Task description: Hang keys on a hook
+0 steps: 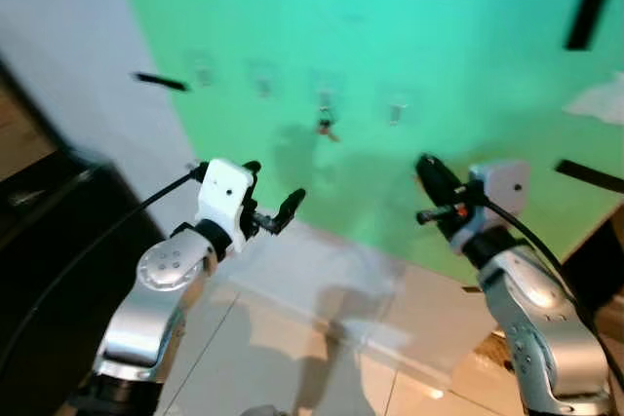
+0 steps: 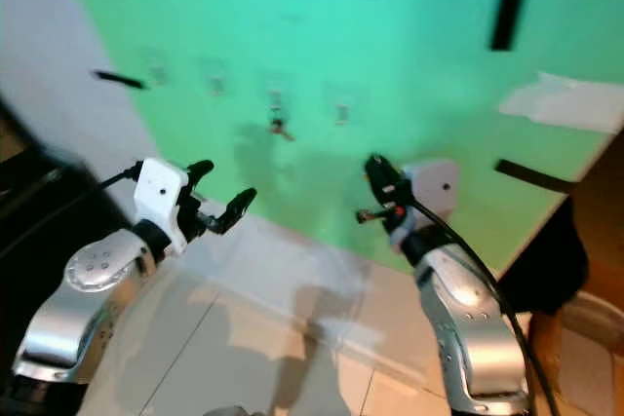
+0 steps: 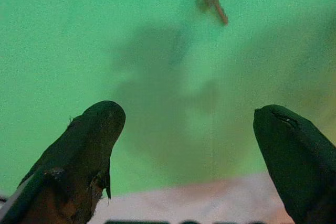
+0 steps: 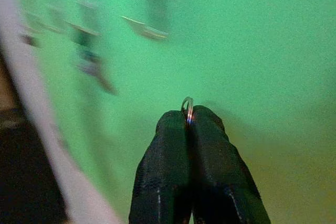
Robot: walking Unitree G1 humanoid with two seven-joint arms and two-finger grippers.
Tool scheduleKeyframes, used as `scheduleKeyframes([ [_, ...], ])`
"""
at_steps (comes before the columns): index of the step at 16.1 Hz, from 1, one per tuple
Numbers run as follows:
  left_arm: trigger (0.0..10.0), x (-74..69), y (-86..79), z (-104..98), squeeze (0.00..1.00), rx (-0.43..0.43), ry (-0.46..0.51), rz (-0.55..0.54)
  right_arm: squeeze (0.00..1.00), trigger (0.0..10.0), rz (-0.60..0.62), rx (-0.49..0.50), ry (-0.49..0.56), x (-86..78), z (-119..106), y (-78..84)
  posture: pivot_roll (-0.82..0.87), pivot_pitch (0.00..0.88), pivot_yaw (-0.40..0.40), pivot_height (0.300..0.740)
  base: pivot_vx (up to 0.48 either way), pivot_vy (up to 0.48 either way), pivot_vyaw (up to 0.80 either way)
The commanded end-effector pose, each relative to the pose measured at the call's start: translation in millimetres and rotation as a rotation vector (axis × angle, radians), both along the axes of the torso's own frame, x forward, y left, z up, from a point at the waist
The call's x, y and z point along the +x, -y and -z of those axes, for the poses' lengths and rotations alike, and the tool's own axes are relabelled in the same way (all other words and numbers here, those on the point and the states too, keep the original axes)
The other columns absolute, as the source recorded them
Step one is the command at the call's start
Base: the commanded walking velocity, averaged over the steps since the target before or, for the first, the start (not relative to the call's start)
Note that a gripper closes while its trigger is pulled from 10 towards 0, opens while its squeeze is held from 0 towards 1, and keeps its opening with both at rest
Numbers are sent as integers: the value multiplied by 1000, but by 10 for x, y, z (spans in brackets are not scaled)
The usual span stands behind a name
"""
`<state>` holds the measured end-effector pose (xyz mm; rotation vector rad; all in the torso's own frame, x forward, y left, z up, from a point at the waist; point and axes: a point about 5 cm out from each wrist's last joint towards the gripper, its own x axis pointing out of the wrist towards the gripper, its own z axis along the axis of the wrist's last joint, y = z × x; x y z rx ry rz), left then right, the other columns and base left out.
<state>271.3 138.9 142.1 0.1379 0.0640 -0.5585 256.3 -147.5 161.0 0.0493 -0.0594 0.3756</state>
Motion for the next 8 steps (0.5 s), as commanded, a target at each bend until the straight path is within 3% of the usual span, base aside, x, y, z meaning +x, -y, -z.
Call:
scheduleKeyframes([
  [1, 10000, -40, -25, -39, 0, -2, 0, 46, 0, 10000, -78, 24, 22, -18, -72, -101, -25, 0, 75, 740, 0, 0, 0],
  [5, 10000, -101, -14, -68, 0, 9, -34, 199, 0, 10000, -126, 118, 13, 98, -176, -177, -18, 0, 79, 740, 0, 0, 0],
  [8, 10000, -197, 18, -134, 0, -30, -54, 334, 0, 10000, -131, 197, 18, 170, -263, -190, -15, 0, 82, 740, 0, 0, 0],
])
